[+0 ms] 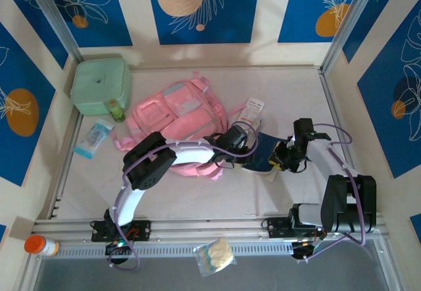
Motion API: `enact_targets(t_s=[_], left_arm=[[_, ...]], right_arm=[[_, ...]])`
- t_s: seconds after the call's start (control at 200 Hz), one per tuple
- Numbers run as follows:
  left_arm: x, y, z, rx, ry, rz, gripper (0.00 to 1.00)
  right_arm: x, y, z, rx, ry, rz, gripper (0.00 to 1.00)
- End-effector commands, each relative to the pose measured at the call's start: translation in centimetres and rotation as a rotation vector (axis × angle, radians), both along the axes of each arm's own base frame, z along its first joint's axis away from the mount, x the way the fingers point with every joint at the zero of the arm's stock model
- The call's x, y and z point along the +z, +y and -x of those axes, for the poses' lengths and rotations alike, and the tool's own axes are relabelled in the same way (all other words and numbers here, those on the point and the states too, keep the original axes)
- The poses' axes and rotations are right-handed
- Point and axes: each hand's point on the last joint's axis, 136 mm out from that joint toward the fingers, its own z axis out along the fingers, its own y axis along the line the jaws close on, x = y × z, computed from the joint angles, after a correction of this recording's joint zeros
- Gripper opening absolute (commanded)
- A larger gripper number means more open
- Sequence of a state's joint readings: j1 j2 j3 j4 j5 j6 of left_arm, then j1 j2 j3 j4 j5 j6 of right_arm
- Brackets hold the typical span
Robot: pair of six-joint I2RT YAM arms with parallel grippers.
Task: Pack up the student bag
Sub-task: Pick up the book from the middle-right of the table.
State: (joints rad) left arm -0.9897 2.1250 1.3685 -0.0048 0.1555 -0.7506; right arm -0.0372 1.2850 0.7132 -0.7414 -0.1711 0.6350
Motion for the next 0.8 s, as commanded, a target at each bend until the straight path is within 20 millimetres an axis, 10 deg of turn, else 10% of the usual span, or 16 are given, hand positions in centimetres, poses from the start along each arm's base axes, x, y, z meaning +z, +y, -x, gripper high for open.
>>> enact_targets(t_s=[0.0, 0.175, 0.39, 0.795], left_arm=[[-1.0, 0.1, 1.5, -0.038, 0.028, -0.044, 0.28], [0.4, -0.6, 1.3, -0.047, 0.031, -0.006, 0.33], [8.1, 0.2, -0.3, -0.018, -0.042, 0.143, 0.5], [18.4, 8.6, -1.4, 0.119, -0.078, 0.425, 0.72]], right_arm=[[1.4, 0.9, -0.4, 0.002, -0.052, -0.071, 0.09], [2.7, 0.7, -0.5, -0.026, -0.092, -0.121, 0.0], [6.9, 0.6, -0.5, -0.011, -0.211, -0.13, 0.0], [18.0, 6.9, -0.8, 0.24, -0.497, -0.365, 0.0]])
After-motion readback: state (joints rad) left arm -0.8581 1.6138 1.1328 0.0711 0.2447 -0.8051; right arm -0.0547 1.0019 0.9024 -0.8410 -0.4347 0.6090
